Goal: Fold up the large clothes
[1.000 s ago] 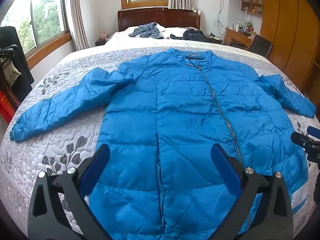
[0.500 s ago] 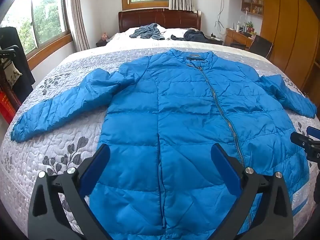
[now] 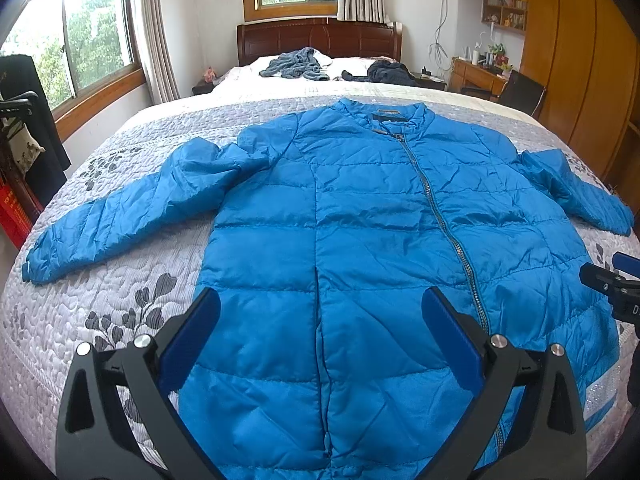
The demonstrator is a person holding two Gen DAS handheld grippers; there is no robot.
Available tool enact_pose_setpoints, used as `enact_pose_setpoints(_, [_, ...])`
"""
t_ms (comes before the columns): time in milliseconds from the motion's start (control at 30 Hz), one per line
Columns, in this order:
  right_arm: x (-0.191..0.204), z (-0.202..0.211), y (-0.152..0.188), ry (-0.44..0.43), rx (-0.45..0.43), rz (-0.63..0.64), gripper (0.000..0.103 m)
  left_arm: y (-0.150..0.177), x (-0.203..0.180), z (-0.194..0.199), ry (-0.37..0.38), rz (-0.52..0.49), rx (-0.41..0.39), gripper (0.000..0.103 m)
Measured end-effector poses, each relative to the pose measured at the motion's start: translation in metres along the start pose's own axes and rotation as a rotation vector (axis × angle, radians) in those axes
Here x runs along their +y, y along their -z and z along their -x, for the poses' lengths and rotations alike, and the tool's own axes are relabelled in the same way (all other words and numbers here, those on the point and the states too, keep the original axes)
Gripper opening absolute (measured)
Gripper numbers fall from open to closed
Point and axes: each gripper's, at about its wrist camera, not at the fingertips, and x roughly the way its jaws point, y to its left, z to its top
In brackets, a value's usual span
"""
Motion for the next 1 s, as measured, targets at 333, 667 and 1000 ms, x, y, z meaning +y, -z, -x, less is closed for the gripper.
enact_pose_setpoints(333, [0.0004,-0.0003,0.0006,0.002,0.001,0.0,0.099,0.0003,-0.001,-0.0002,-0.002,-0.002,-0.001,0.1])
enact_pose_setpoints(667, [-0.0001,-0.0005,0.0011,0.002,0.0,0.001,0.099,0.0007,-0.0017,0.0007,-0.003,-0.003,-0.003,0.1])
enact_pose_setpoints(1000, [-0.0015,0.0004,0.0034,0.002,-0.004,0.0,0.099,0.0005,0.0002,0.0019,-0.005,-0.003,-0.004,0.1])
